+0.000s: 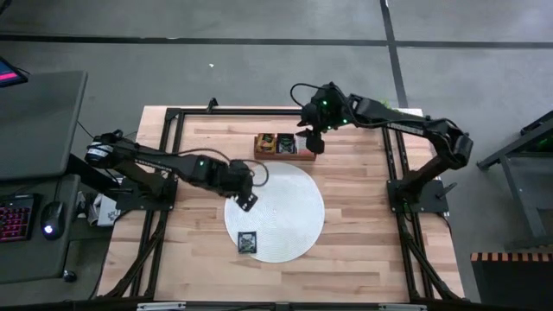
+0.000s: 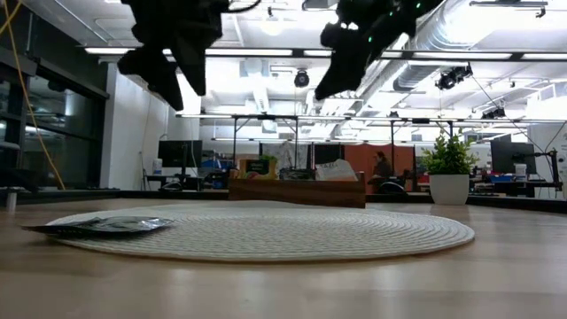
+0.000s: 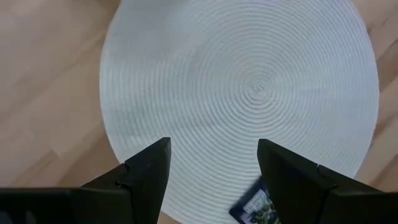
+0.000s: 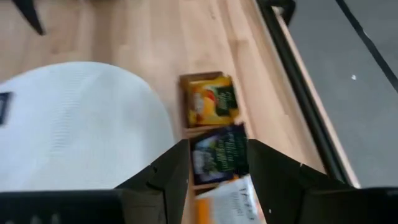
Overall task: Pick & Place Tea
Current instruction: Put the black tea bag into the middle section of the wooden organizer
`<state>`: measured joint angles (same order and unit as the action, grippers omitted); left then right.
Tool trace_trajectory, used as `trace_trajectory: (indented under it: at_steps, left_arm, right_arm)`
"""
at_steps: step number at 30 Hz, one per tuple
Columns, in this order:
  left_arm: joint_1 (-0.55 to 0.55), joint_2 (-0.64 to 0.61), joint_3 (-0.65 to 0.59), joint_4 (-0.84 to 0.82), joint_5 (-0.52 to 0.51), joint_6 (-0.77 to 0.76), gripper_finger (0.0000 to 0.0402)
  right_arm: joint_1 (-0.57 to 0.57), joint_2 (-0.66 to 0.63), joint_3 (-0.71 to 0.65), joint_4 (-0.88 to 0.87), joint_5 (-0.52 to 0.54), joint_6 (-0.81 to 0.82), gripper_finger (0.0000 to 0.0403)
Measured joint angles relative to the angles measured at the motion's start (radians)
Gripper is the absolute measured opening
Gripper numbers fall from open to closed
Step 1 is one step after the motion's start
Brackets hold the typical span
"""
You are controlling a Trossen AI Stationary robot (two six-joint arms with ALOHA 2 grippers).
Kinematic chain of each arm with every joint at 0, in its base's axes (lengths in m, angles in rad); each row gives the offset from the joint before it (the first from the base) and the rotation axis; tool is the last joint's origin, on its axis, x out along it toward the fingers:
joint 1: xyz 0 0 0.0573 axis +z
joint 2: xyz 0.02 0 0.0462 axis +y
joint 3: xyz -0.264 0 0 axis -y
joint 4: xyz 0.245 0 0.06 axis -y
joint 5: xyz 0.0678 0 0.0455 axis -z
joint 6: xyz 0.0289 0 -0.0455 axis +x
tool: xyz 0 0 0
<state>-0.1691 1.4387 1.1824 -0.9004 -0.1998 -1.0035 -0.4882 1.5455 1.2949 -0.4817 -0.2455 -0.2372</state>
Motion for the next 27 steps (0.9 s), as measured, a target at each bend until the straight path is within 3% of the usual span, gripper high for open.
trace_trajectory:
  at_steps: [7, 11, 18, 27]
  left_arm:
    - [-0.167, -0.018, 0.0, -0.127, -0.144, -0.222, 0.0238]
    - [-0.259, -0.026, 0.001, -0.206, -0.177, -0.315, 0.0238]
    - [-0.37, -0.027, 0.001, -0.174, -0.131, -0.206, 0.0238]
    - [-0.381, -0.029, -0.074, -0.075, -0.116, -0.173, 0.0238]
  right_arm:
    - [0.085, -0.077, 0.0, -0.038, 0.0, 0.091, 0.013]
    - [0.126, -0.111, 0.0, -0.09, -0.001, 0.182, 0.0101]
    - [0.247, -0.141, 0.0, -0.23, -0.021, 0.307, 0.0009]
    - [0.51, -0.141, 0.0, -0.363, 0.167, 0.5, 0.0002]
